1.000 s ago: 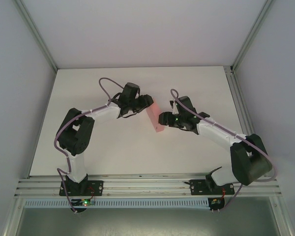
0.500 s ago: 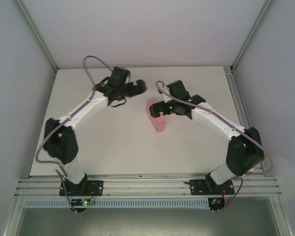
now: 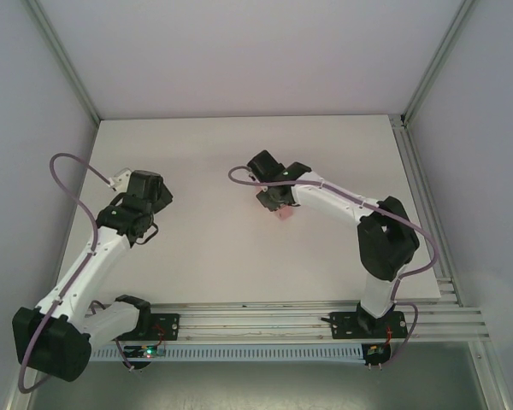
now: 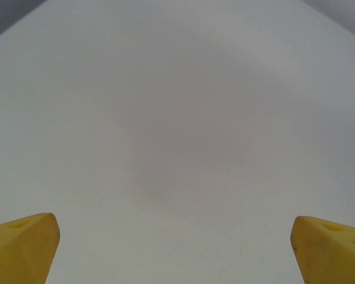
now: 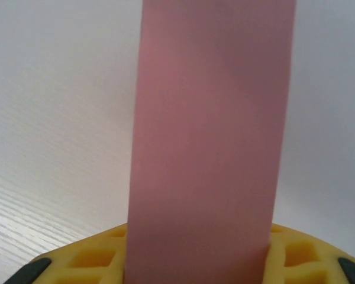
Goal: Assemble paper box
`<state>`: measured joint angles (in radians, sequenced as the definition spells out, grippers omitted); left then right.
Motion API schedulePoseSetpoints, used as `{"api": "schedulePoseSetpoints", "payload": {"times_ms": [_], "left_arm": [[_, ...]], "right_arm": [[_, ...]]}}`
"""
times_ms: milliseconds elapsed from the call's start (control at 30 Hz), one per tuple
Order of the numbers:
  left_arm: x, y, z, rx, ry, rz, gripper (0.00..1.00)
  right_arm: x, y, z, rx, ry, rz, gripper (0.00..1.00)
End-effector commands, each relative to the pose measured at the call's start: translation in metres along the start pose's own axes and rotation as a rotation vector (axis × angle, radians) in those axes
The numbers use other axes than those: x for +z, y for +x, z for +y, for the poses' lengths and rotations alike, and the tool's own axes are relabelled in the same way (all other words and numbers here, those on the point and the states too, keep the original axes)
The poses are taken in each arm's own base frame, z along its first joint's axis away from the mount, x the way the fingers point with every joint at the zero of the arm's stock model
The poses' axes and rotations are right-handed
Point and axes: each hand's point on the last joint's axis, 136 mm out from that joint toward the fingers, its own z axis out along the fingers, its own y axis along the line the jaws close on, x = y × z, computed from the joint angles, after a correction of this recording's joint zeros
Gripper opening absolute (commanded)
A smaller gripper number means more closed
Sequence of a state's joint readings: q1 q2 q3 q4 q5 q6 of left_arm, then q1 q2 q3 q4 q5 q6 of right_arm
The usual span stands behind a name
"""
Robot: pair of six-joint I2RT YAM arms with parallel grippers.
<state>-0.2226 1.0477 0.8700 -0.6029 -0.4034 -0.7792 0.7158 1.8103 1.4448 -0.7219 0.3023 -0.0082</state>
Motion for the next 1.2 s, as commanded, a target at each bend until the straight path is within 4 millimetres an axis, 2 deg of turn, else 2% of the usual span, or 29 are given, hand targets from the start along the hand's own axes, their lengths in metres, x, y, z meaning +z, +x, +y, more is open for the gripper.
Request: {"api": "schedulePoseSetpoints", "payload": {"times_ms": [0,100,167,233,300,367,400,467,500,567,667,767,833,867,933,967,1033,1100,1167], "left_arm": [[-0.006,-0.009,0.013,0.008,-0.072,-0.045,1.0],[-0.007,-0.009,0.011,0.029,-0.069,-0.034,1.0],[-0.008,-0.008,0.013,0.038,-0.079,-0.029,1.0],[-0.009,-0.007,0.016,0.037,-0.083,-0.03,1.0],[-0.008,-0.004,0.017,0.036,-0.078,-0.026,1.0],[-0.008,-0.002,0.015,0.038,-0.06,-0.018,1.0],[-0.008,0.0,0.015,0.037,-0.056,-0.015,1.0],[-0.007,0.002,0.013,0.04,-0.046,-0.007,1.0],[-0.007,0.002,0.012,0.044,-0.039,-0.004,1.0],[-0.007,0.004,0.009,0.063,-0.02,0.011,1.0],[-0.008,0.003,0.007,0.071,-0.014,0.014,1.0],[-0.009,0.0,0.0,0.077,0.009,0.01,1.0],[-0.006,-0.003,-0.009,0.088,0.038,0.007,1.0],[-0.003,-0.003,-0.014,0.103,0.056,0.007,1.0],[0.011,-0.007,-0.022,0.138,0.059,-0.02,1.0],[0.018,-0.009,-0.023,0.154,0.041,-0.036,1.0],[0.036,-0.016,-0.025,0.211,0.021,-0.07,1.0],[0.055,-0.019,-0.032,0.305,0.05,-0.092,1.0],[0.072,-0.022,-0.028,0.356,0.035,-0.134,1.0]], "right_arm": [[-0.023,-0.006,-0.036,-0.123,0.256,0.033,0.3],[-0.025,-0.005,-0.043,-0.318,0.423,0.071,0.32],[-0.019,-0.002,-0.036,-0.456,0.516,0.083,0.32],[-0.011,0.002,-0.021,-0.538,0.53,0.07,0.34],[-0.005,0.008,0.002,-0.569,0.462,0.053,0.37],[-0.002,0.015,0.025,-0.61,0.402,0.02,0.45],[-0.002,0.02,0.036,-0.642,0.375,0.01,0.53],[-0.003,0.031,0.054,-0.685,0.343,0.01,0.58],[-0.006,0.038,0.062,-0.698,0.307,0.029,0.69],[-0.017,0.049,0.08,-0.702,0.23,0.039,0.98],[-0.045,0.056,0.106,-0.725,0.106,-0.012,0.98],[-0.083,0.043,0.119,-0.671,-0.011,-0.158,0.98],[-0.104,0.024,0.103,-0.508,-0.062,-0.268,0.98],[-0.108,0.017,0.087,-0.401,-0.086,-0.297,0.98],[-0.103,0.002,0.027,-0.085,-0.062,-0.349,0.98],[-0.094,0.003,-0.008,0.078,-0.034,-0.364,0.98],[-0.072,0.018,-0.079,0.391,-0.002,-0.397,0.98],[-0.058,0.038,-0.129,0.603,-0.025,-0.478,0.98],[-0.045,0.065,-0.173,0.754,0.014,-0.568,0.98]]}}
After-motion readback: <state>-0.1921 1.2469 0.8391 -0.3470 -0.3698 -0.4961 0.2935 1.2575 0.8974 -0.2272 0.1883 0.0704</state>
